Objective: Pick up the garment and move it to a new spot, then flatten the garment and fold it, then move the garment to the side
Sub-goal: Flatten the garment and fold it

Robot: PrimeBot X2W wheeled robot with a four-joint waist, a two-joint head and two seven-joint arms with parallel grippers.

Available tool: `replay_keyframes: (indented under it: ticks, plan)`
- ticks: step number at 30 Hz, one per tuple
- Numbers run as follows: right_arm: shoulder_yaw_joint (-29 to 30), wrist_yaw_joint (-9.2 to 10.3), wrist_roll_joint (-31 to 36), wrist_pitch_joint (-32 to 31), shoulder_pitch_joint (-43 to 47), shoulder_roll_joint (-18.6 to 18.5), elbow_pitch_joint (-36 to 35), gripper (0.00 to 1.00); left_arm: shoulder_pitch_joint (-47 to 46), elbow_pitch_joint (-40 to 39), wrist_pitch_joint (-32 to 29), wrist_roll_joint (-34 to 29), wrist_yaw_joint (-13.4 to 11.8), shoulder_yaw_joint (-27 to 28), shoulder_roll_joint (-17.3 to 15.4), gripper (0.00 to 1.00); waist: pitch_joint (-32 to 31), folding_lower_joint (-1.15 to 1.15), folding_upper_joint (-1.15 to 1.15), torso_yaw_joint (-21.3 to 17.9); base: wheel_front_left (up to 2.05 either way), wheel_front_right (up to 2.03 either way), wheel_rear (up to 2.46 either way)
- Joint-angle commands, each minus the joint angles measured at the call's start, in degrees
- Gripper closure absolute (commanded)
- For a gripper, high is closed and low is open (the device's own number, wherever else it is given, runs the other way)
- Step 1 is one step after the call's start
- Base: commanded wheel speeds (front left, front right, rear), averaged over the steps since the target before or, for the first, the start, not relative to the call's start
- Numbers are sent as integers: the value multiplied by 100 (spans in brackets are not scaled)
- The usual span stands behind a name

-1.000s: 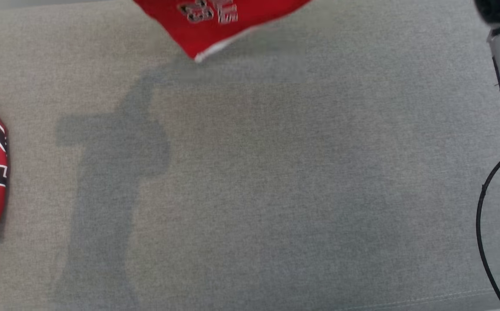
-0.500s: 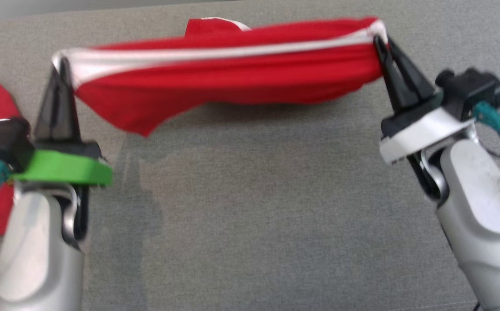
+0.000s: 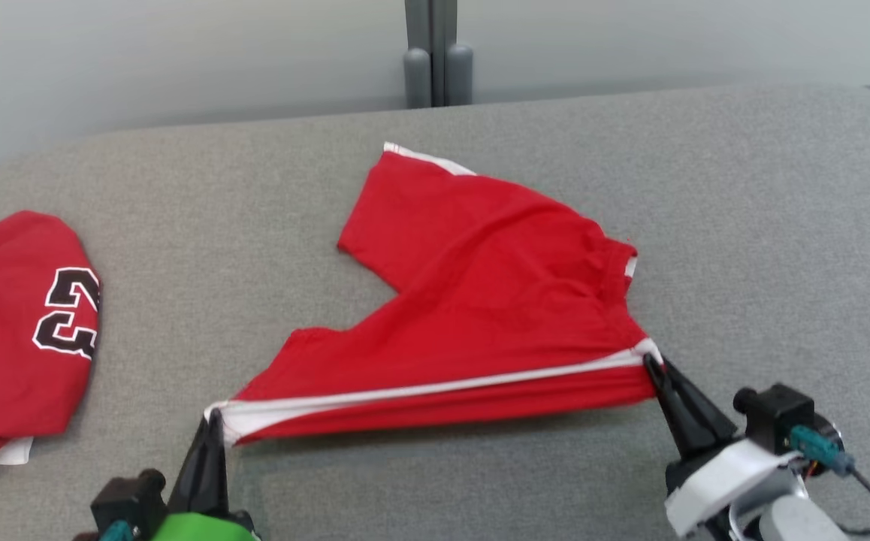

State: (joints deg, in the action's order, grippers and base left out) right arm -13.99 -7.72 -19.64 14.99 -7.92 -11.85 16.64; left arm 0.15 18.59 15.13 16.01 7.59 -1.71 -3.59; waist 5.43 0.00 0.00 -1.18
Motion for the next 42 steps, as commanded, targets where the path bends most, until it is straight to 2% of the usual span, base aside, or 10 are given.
replay_keyframes:
  ticks: [1,7,11,19,24,27,34,42]
  plan:
    - [27,42,-42,28,240,-48,14,100,224,19,2,-44,-24,68,-38,100,-407,0,0,10,0,0,0]
    - [-117,34,-134,28,1016,-13,-36,100,725,-73,2,-122,-22,-50,0,100,-540,0,0,40,0,0,0]
    - [16,34,-196,28,1221,44,-166,100,659,-243,2,-134,-22,-84,3,100,-471,0,0,-11,0,0,0]
    - [351,28,-272,28,590,387,-471,100,-904,-325,2,-13,-21,-922,-412,100,288,0,0,-225,0,0,0]
    - [449,27,-371,28,-34,655,-463,100,-2107,45,-2,149,-20,-1461,-777,100,821,0,0,-487,0,0,0]
    - [543,28,-402,28,-320,761,-452,100,-2684,312,-1,248,-20,-1688,-887,100,1098,0,0,-627,0,0,0]
    - [741,27,-482,28,-808,882,-502,100,-3724,881,-2,414,-20,-2046,-981,100,1666,0,0,-934,0,0,0]
    - [577,27,-855,28,-1109,887,-522,100,-4464,1348,-2,468,-20,-2194,-1025,100,2016,0,0,-1149,0,0,0]
